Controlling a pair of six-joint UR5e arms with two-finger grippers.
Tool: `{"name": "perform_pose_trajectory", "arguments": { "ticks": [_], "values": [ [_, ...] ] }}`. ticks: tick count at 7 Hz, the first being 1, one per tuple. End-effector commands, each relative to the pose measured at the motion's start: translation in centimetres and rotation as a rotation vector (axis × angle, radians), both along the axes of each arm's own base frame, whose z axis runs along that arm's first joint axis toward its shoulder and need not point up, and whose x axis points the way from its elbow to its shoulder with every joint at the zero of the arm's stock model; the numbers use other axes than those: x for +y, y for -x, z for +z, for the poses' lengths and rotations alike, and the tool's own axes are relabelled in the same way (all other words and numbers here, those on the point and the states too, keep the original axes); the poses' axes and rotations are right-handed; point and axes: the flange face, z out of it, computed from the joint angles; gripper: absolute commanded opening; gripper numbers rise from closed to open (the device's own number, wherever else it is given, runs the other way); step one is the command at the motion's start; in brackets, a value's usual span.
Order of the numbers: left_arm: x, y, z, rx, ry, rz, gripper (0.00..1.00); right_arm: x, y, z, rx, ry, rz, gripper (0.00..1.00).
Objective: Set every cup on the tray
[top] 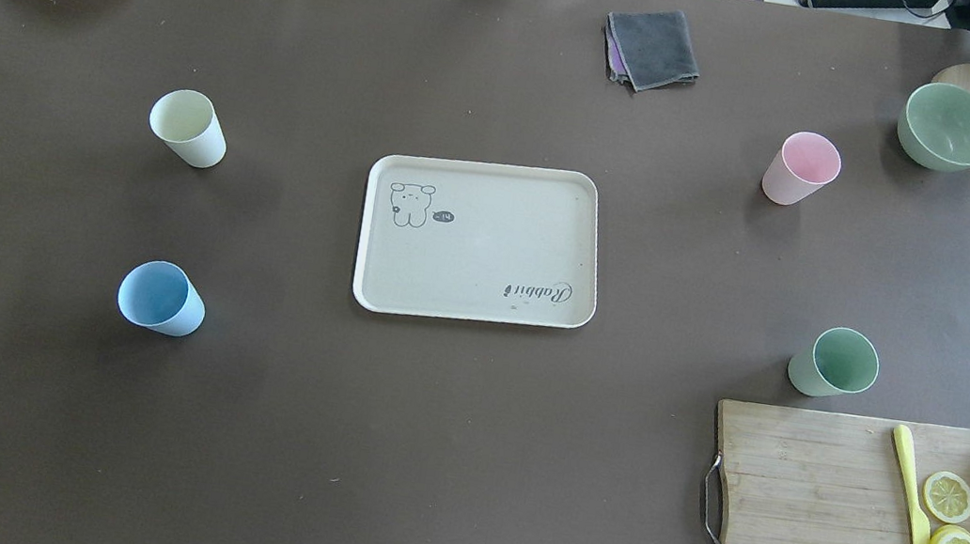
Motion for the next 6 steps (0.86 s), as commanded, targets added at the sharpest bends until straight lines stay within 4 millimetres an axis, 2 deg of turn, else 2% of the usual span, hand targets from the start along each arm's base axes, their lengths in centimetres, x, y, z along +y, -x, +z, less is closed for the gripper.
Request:
{"name": "perform_pose_trajectory", "arguments": {
  "ticks": [1, 2, 4, 6],
  "values": [
    [-0.7, -1.6, -0.6, 0.047, 0.089, -0.051, 0.97, -1.0, 5.3, -2.1, -0.004, -0.065, -0.038, 1.00],
    [-0.8, -1.8, -0.7, 0.048, 0.086, -0.048, 0.98, -0.9, 6.7, -2.8, -0.028, -0.049, 0.001, 1.00],
    [-0.8, -1.9, -0.8, 0.059, 0.077, -0.058, 0.98, -0.3, 11.7, -5.7, -0.087, -0.081, -0.021, 1.00],
    [-0.8, -1.9, -0.9, 0.062, 0.087, -0.064, 0.98, 1.7, 18.8, -7.7, -0.123, -0.014, 0.058, 1.00]
  ]
}}
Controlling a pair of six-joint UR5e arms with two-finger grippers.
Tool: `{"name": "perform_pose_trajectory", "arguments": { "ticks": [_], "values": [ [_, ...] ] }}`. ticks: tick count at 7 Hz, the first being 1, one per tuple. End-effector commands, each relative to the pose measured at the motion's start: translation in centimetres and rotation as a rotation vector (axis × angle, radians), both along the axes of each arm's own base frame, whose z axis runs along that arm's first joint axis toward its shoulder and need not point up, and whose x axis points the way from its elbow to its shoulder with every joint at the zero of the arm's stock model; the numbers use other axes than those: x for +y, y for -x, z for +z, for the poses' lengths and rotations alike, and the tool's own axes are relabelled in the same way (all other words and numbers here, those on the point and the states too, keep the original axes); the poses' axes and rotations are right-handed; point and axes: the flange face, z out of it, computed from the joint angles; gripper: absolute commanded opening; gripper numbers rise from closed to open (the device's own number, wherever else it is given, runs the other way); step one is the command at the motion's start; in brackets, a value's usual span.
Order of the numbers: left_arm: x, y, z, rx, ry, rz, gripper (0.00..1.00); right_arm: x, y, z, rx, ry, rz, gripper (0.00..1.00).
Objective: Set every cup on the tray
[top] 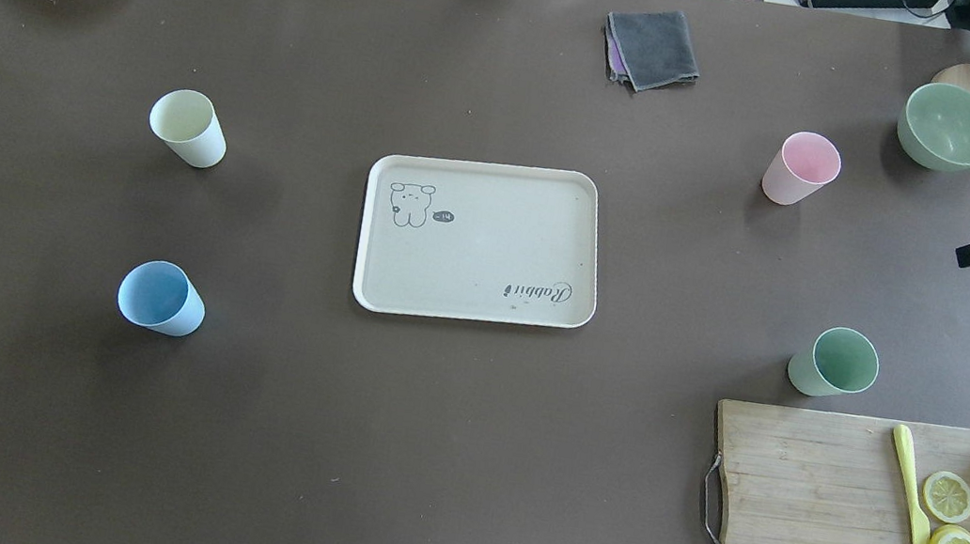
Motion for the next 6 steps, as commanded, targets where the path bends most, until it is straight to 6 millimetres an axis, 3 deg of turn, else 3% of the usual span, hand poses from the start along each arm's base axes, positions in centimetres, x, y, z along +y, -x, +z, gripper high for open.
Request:
{"name": "perform_pose_trajectory", "arguments": {
  "ticks": [1, 4, 6],
  "values": [
    [-0.1, 0.0, 0.2, 0.001, 0.010, -0.004, 0.98, 2.4, 6.3, -1.5, -0.015, 0.056, 0.039, 1.00],
    [-0.1, -0.6, 0.4, 0.000, 0.015, 0.008, 0.98, 6.3, 8.2, 0.7, 0.030, 0.117, 0.018, 1.00],
    [0.0, -7.3, -0.8, 0.065, 0.119, 0.006, 0.98, 7.2, 9.5, 1.3, 0.050, 0.141, 0.021, 1.00]
  ]
}}
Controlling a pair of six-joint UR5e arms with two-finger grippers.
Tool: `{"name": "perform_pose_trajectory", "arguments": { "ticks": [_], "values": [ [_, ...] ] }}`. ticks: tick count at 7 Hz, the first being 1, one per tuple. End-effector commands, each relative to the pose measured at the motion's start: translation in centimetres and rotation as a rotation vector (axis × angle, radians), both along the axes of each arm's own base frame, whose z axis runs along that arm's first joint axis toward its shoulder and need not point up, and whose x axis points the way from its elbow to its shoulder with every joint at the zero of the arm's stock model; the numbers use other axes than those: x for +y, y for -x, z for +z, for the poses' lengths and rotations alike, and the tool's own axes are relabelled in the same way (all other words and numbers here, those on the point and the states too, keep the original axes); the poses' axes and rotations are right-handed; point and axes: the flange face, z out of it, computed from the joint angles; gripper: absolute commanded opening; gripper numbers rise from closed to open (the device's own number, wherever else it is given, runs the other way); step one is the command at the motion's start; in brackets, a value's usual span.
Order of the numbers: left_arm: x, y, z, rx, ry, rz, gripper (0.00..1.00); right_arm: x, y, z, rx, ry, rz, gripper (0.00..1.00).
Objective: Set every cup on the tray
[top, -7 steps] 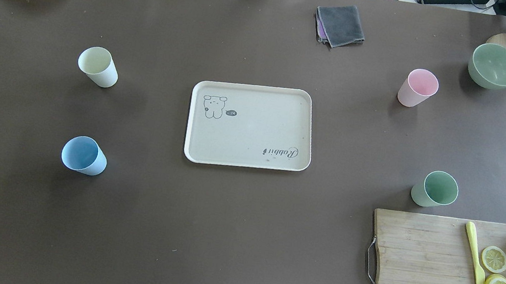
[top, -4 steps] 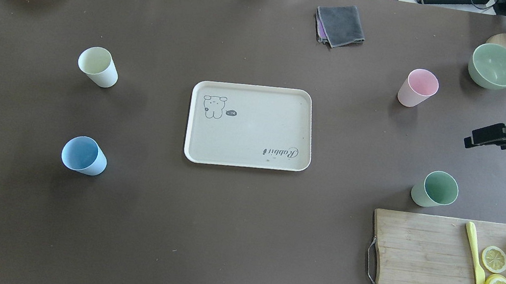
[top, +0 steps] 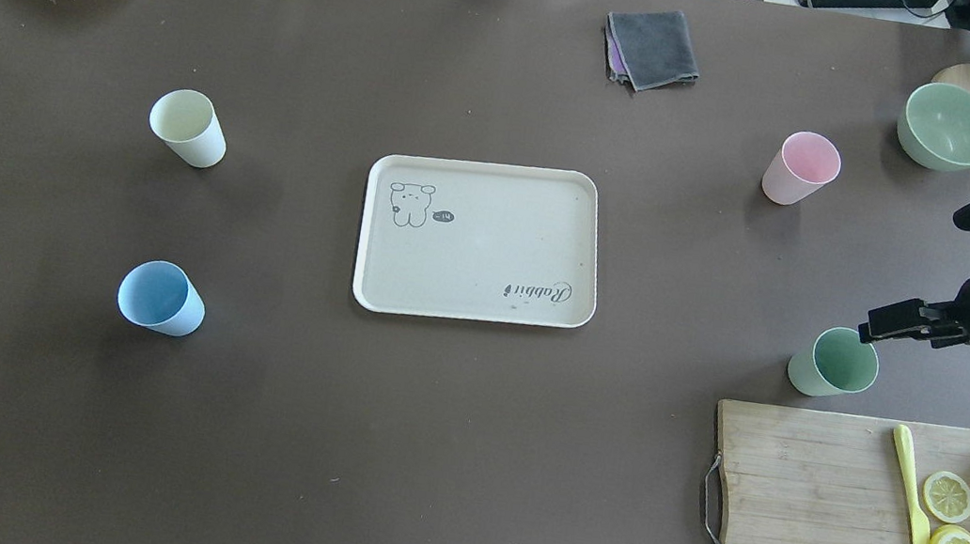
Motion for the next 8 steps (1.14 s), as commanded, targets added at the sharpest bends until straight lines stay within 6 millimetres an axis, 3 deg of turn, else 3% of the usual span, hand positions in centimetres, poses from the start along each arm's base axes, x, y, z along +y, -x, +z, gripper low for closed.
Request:
{"name": "perform_pose_trajectory", "arguments": {
  "ticks": [1, 2, 4, 6, 7, 8],
  "values": [
    [0.3, -5.5, -1.3, 0.069, 0.074, -0.015, 0.98, 0.7, 0.9, 0.6, 0.021, 0.025, 0.011, 1.00],
    [0.6, -7.3, -1.8, 0.088, 0.087, -0.005, 0.98, 0.6, 1.1, 0.9, 0.031, 0.025, 0.018, 1.00],
    [1.1, -9.2, -2.9, 0.106, 0.091, 0.013, 0.98, 0.8, 1.7, 1.1, 0.033, 0.050, 0.023, 1.00],
    [1.4, -10.5, -3.1, 0.107, 0.089, 0.039, 0.98, 1.7, 4.5, 1.4, 0.052, 0.056, -0.001, 0.99],
    [1.7, -12.9, -3.9, 0.112, 0.086, 0.082, 0.98, 1.8, 5.4, 1.5, 0.063, 0.049, -0.007, 0.99],
    [1.9, -14.0, -4.9, 0.128, 0.104, 0.078, 0.98, 1.4, 5.9, 1.6, 0.062, 0.049, -0.008, 0.79]
  ]
}}
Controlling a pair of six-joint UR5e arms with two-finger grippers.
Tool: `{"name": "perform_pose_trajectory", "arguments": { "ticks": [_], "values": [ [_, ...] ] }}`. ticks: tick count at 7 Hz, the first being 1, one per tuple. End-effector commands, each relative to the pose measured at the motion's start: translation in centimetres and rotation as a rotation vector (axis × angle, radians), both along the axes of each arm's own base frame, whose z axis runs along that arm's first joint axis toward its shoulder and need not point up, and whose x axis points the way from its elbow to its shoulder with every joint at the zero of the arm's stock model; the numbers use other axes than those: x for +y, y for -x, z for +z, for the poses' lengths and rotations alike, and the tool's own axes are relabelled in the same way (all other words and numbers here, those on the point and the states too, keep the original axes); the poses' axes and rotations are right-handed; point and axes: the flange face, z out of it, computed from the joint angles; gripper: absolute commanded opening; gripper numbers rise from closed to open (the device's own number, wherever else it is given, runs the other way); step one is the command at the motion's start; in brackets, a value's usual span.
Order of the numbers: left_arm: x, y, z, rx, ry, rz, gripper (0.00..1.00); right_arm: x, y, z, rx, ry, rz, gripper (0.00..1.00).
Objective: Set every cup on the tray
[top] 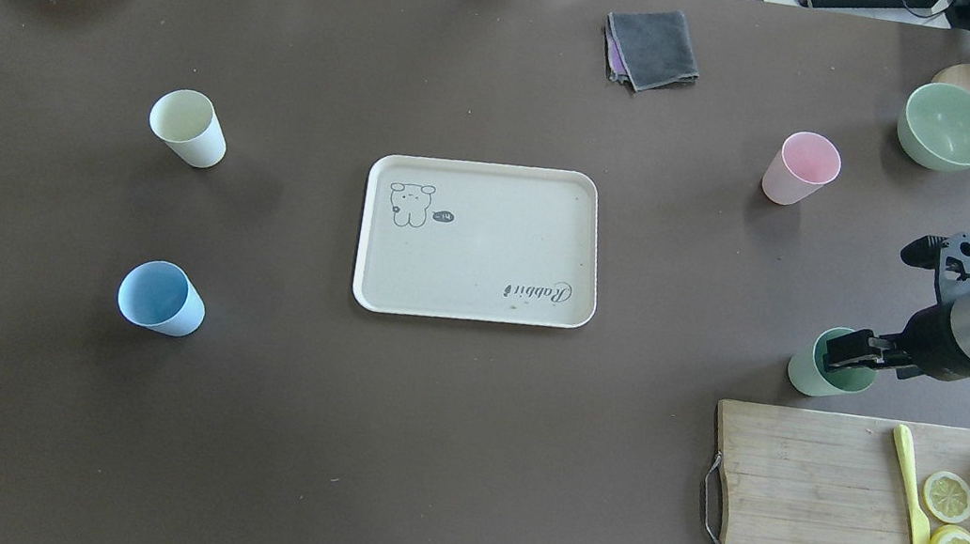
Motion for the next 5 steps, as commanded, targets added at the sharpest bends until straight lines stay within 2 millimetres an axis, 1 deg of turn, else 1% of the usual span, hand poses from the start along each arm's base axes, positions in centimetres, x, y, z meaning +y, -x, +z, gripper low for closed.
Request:
{"name": "perform_pose_trajectory", "arguments": {
  "ticks": [1, 3, 4, 5],
  "values": [
    [0.5, -1.8, -1.9, 0.024, 0.014, 0.007, 0.98, -0.4, 1.0, 0.9, 0.013, 0.003, -0.009, 0.01],
    [0.4, -1.8, -2.3, 0.027, 0.011, 0.005, 0.98, -0.8, 1.2, -0.4, -0.018, 0.002, -0.014, 0.00],
    [0.4, -2.0, -2.3, 0.027, 0.010, 0.006, 0.98, -1.2, 0.3, -0.6, -0.036, 0.019, -0.009, 0.00],
    [0.4, -2.0, -2.3, 0.026, 0.011, 0.006, 0.97, -2.0, -1.3, -1.1, -0.077, 0.048, -0.005, 0.00]
  ]
}}
